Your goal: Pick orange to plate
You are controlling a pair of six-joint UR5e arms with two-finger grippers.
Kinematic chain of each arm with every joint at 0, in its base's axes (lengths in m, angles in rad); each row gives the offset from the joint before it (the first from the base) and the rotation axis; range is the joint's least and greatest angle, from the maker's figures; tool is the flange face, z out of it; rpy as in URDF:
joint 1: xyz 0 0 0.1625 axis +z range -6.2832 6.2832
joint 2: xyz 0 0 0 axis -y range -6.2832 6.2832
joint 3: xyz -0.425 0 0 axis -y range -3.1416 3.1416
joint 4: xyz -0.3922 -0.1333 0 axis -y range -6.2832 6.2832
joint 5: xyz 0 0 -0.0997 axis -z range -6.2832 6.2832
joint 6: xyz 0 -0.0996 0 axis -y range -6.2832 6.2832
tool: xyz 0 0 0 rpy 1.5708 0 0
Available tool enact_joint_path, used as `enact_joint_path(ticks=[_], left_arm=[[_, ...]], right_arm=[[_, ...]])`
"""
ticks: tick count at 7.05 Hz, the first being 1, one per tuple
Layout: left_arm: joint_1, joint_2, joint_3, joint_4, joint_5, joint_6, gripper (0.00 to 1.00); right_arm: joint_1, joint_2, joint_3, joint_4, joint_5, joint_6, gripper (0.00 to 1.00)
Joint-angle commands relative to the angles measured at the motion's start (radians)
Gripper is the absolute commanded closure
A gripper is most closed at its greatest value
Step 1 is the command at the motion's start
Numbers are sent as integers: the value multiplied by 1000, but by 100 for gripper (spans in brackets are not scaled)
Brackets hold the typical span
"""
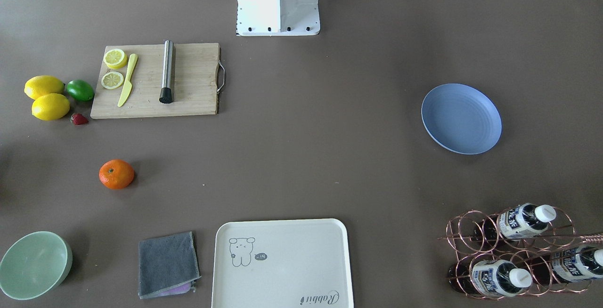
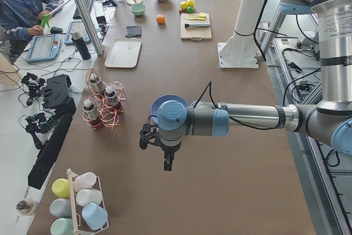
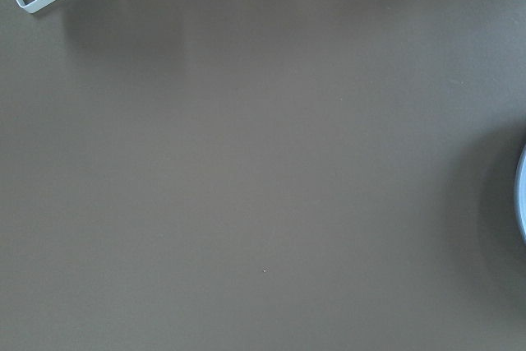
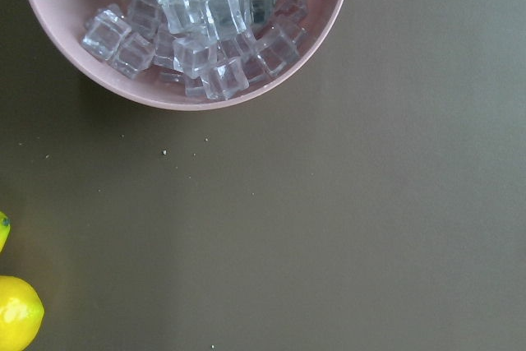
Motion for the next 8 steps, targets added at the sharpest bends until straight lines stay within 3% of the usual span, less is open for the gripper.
enact_joint_path(ticks=[1, 6, 8], left_arm=[[5, 6, 1, -2, 2, 7, 2], [7, 5, -4, 2, 8, 10, 2], [5, -8, -1, -61, 5, 5, 2]], right_arm=[[0, 0, 0, 0, 0, 0, 0], [0, 3, 3, 2, 0, 0, 0], [0, 3, 10, 3, -2, 0, 0]])
